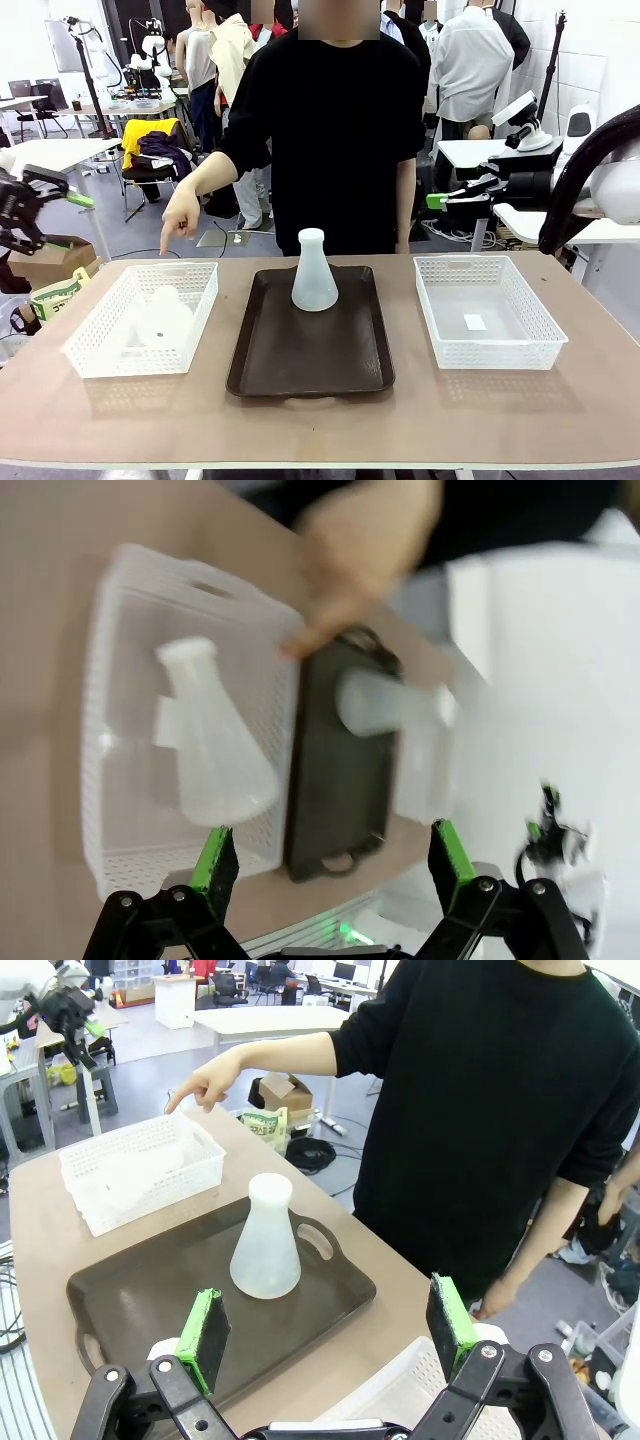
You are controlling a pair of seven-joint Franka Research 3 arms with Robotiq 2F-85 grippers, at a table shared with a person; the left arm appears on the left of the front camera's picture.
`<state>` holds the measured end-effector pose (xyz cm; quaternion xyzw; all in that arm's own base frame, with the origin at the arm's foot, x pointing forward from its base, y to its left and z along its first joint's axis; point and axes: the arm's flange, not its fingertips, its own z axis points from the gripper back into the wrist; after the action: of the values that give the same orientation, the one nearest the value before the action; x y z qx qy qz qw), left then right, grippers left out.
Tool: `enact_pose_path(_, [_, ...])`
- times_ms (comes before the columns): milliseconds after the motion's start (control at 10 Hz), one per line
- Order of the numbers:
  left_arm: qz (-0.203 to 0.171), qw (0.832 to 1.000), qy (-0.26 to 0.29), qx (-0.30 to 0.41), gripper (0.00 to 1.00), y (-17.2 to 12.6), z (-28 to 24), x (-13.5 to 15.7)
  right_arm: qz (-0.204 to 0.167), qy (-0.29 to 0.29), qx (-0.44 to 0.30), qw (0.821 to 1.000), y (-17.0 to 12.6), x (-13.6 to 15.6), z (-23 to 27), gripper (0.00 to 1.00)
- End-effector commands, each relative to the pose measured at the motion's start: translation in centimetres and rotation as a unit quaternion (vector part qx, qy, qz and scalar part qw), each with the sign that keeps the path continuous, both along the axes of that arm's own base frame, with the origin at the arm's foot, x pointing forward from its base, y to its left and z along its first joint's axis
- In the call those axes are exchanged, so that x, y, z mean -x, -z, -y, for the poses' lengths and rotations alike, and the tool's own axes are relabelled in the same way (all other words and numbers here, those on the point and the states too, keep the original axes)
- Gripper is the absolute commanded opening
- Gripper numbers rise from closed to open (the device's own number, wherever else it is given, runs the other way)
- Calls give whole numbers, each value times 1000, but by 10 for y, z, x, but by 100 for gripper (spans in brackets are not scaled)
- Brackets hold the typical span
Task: Prepare the laboratory tools.
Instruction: Pick up the Big flask that the person points to.
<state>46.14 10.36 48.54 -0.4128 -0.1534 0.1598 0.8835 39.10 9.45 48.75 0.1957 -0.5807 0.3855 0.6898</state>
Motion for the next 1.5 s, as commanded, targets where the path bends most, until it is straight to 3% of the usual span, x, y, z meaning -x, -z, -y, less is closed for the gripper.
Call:
enact_pose_path(0, [-111, 993, -26, -20, 100, 13, 5, -29, -3, -2, -7, 1000, 1, 1, 0, 100])
enact_pose_path(300, [-144, 985, -78, -51, 100, 34, 20, -73, -3, -2, -7, 1000, 1, 1, 0, 100])
enact_pose_path(500, [-144, 978, -86, -121, 100, 58, 40, -84, -3, -2, -7, 1000, 1, 1, 0, 100])
enact_pose_path(800, [-149, 954, -69, -251, 100, 109, 74, -99, -3, -2, -7, 1000, 1, 1, 0, 100])
enact_pose_path(1200, [-134, 952, -45, -272, 100, 117, 98, -91, -3, -2, -7, 1000, 1, 1, 0, 100])
enact_pose_path(1400, [-147, 952, -36, -267, 100, 128, 94, -98, -3, -2, -7, 1000, 1, 1, 0, 100])
